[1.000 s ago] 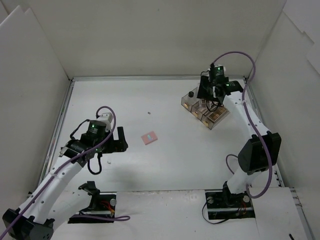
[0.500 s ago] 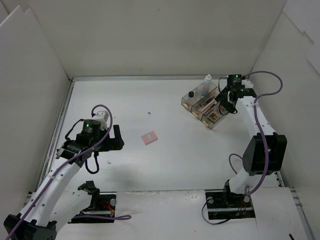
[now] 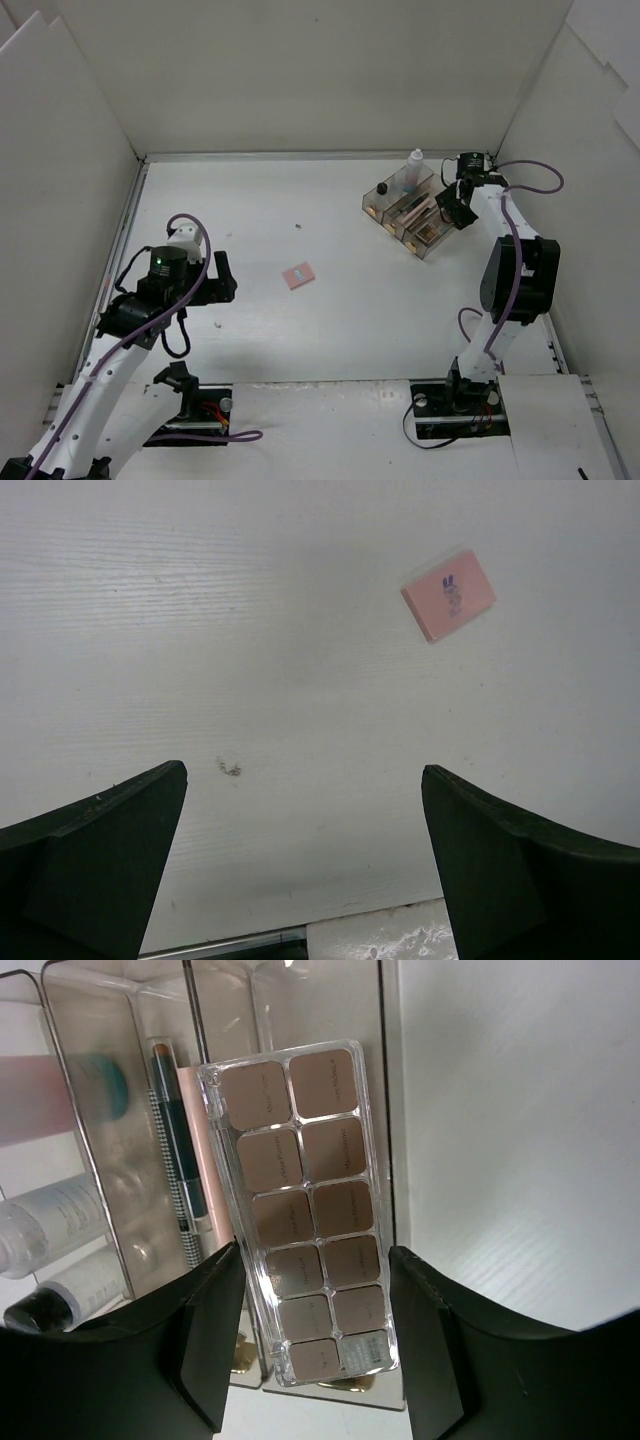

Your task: Organize the makeup

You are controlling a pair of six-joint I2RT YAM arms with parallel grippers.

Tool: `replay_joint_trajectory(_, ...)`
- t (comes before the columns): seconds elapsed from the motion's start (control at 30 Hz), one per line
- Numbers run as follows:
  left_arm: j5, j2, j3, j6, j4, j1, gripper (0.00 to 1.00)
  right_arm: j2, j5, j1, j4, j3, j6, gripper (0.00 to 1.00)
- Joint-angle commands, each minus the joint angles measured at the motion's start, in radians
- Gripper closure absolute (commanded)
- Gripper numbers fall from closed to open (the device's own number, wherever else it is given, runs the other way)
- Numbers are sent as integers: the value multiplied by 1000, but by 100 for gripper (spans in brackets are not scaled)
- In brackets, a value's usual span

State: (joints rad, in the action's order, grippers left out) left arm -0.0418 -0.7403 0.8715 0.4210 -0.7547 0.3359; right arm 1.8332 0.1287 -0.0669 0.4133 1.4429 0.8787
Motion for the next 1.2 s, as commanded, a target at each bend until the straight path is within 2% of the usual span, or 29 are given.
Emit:
replay_joint_trajectory(0.0, 36, 12, 27, -13, 35, -14, 0, 3, 5, -2, -42, 70, 46, 85)
replay_joint_trajectory(0.3, 37, -4, 29, -13, 31, -14, 0, 6, -1, -2, -47, 48, 62, 47)
replay_joint_trajectory(0.5, 30, -10, 29, -14, 35, -14, 1, -32, 5, 1, -45, 30, 26, 31)
replay_joint_trajectory(0.67, 22, -16, 29, -18, 35, -14, 1, -68, -6, -1, -47, 11, -1, 25)
replay_joint_trajectory(0.8, 20, -11, 29, -19, 38, -14, 1, -104, -21, 41, -48, 22, -87, 27)
replay_joint_trajectory(0.93, 19, -10, 27, -19, 40, -14, 1, -117, -118, 194, -71, 62, -312, 30)
replay_joint_trajectory(0.97, 17, -8, 29, -21, 40, -14, 0, -123, -157, 223, -71, 68, -411, 30)
replay_joint_trajectory(1.17, 13, -5, 27, -19, 43, -14, 1, -124, -294, 443, -67, 57, -758, 25)
